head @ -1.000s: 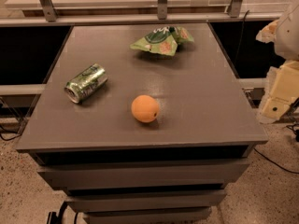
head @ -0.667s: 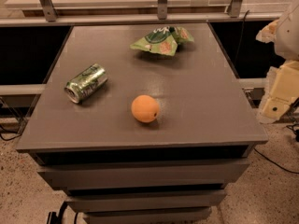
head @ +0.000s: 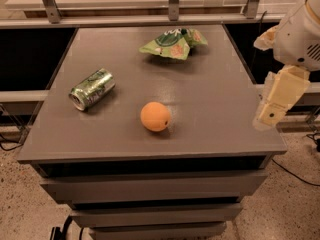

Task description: Pick orange

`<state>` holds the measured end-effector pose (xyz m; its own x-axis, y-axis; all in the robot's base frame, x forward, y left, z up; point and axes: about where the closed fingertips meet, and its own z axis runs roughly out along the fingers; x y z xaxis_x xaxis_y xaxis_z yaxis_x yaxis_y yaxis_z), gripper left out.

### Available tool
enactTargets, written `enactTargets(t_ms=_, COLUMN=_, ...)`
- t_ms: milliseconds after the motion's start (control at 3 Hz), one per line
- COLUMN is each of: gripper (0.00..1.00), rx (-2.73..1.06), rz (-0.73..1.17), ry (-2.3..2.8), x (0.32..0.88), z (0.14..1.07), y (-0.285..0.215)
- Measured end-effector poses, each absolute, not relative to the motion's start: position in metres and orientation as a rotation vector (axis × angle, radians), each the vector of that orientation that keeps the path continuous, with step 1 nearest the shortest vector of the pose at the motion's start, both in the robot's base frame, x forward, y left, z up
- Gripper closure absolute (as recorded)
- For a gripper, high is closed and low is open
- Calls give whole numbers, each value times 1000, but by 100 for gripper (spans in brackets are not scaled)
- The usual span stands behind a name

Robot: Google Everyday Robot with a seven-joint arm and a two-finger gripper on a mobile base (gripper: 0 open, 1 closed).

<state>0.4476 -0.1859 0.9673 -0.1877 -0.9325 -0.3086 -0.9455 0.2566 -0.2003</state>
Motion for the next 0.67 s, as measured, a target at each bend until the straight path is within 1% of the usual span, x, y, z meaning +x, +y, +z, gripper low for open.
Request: enactTargets(t_ms=667, gripper=0, rx=-1771, rz=278, ry=2090, x=458, z=925, y=-103)
